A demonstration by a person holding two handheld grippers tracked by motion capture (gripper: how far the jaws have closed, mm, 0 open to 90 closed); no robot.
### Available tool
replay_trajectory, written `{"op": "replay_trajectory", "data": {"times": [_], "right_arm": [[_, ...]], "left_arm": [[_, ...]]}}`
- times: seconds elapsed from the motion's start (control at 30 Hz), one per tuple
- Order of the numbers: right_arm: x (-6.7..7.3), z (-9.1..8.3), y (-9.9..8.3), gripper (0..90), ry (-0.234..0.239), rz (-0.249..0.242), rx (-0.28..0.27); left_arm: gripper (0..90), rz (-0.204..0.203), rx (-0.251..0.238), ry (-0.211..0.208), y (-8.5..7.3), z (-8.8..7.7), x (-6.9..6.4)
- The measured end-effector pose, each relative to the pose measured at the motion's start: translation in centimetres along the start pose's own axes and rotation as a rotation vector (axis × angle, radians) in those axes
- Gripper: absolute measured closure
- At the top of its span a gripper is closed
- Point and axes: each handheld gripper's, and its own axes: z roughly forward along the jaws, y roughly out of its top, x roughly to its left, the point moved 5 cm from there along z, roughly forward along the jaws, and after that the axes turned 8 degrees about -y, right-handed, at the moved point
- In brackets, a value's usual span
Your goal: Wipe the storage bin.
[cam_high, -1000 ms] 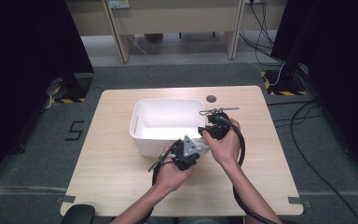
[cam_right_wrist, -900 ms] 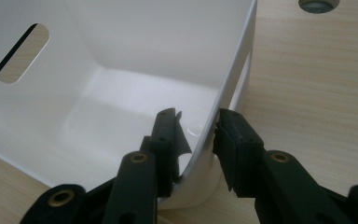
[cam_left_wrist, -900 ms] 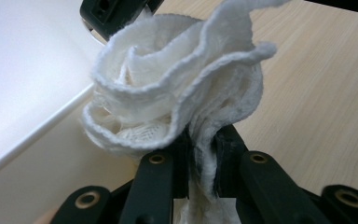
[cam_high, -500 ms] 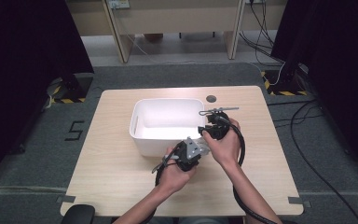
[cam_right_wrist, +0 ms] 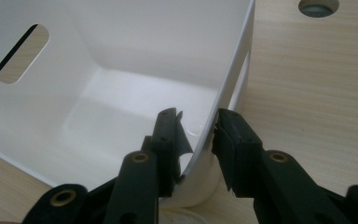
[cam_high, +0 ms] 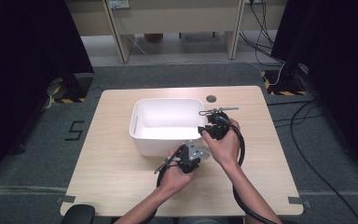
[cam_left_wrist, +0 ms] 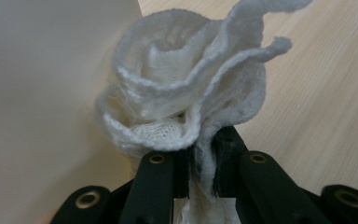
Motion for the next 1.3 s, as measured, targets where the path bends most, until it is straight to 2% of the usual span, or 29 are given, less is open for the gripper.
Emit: {"op": "replay_trajectory", "data": {"times": [0.13, 0.37, 0.43, 0.57, 0.63, 0.67, 0.73, 0.8, 0.87, 0.93, 1.0, 1.03, 1.13, 1.3], "right_arm": [[0.0, 0.0, 0.0, 69.4, 0.002, 0.001, -0.002], [0.0, 0.1, 0.0, 67.6, 0.007, 0.007, 0.003], [0.0, 0.1, 0.0, 67.3, 0.008, 0.007, 0.006], [0.0, 0.2, 0.0, 65.6, 0.009, 0.012, 0.006], [0.0, 0.2, 0.0, 64.5, 0.009, 0.013, 0.009], [-0.1, 0.2, 0.1, 63.6, 0.009, 0.017, 0.008], [-0.2, 0.3, 0.0, 61.4, 0.01, 0.02, 0.009], [-0.4, 0.4, 0.0, 59.9, 0.01, 0.018, 0.003], [-0.3, 0.4, 0.0, 59.3, 0.01, 0.025, 0.005], [-0.3, 0.5, 0.1, 59.1, 0.007, 0.026, 0.009], [-0.3, 0.6, 0.1, 58.6, 0.008, 0.026, 0.015], [-0.2, 0.7, 0.2, 58.6, 0.009, 0.025, 0.015], [-0.1, 1.1, 0.4, 58.2, 0.007, 0.023, 0.024], [0.2, 1.6, 0.6, 59.4, -0.015, -0.004, 0.055]], "left_arm": [[79.3, -0.004, 0.011, -0.003, -0.3, 0.5, 0.1], [79.2, -0.006, 0.064, -0.018, -1.3, 1.2, 0.2], [79.2, -0.01, 0.066, -0.02, -1.4, 1.2, 0.2], [79.2, -0.033, 0.078, -0.051, -1.5, 1.0, 0.3], [79.2, -0.027, 0.085, -0.055, -1.6, 0.7, 0.3], [79.2, -0.018, 0.092, -0.056, -1.7, 0.3, 0.4], [79.2, -0.024, 0.089, -0.059, -2.0, -0.3, 0.4], [79.2, -0.037, 0.085, -0.065, -2.6, -1.5, 0.6], [79.2, -0.031, 0.084, -0.058, -3.2, -2.6, 0.8], [79.2, -0.042, 0.082, -0.051, -4.1, -3.9, 1.2], [79.2, -0.056, 0.091, -0.043, -5.0, -5.4, 2.1], [79.2, -0.077, 0.079, -0.037, -5.4, -6.1, 2.6], [79.2, -0.117, 0.072, 0.007, -6.8, -8.4, 4.8], [79.2, -0.171, 0.056, 0.071, -8.9, -11.4, 7.3]]}}
